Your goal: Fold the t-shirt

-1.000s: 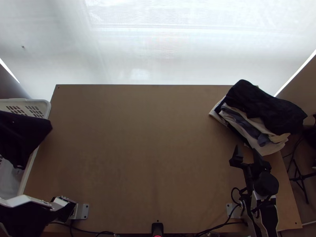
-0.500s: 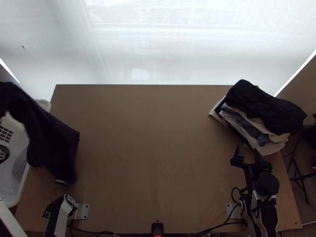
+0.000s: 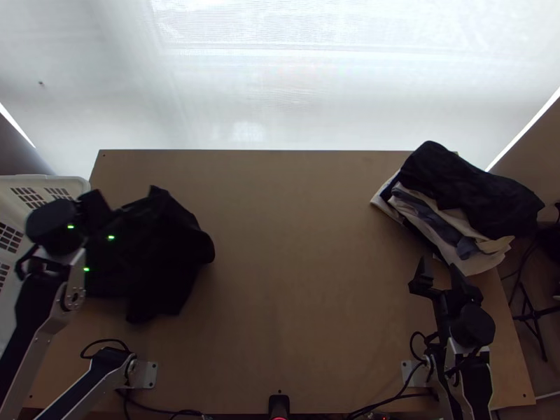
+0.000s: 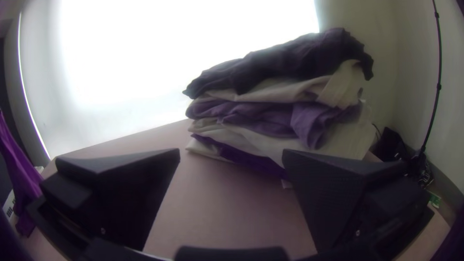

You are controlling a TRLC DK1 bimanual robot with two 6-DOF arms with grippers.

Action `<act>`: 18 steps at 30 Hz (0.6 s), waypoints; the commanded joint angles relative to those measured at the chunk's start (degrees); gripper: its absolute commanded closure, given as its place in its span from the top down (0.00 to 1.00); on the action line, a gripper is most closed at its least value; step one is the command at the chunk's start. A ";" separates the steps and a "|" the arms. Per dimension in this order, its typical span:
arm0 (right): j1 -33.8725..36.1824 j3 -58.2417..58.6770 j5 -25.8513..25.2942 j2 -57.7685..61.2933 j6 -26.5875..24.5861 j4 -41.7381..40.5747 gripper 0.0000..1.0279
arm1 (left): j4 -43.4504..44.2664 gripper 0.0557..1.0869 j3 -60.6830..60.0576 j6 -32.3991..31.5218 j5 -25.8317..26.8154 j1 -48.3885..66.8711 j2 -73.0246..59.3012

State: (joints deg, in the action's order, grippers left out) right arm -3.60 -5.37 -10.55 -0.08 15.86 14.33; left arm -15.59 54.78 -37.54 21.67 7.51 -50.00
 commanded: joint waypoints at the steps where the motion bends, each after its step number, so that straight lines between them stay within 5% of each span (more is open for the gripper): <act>1: 0.08 0.00 0.00 -0.01 -0.04 0.00 0.96 | 5.40 0.04 -2.67 1.94 -8.84 18.42 -6.87; 18: 0.17 0.00 0.00 -0.01 -0.04 0.00 0.96 | 13.31 0.04 24.41 2.47 -16.49 28.97 -35.87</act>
State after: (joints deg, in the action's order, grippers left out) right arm -3.36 -5.37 -10.52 -0.12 15.84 14.33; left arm -3.62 68.42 -35.44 7.18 33.39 -75.37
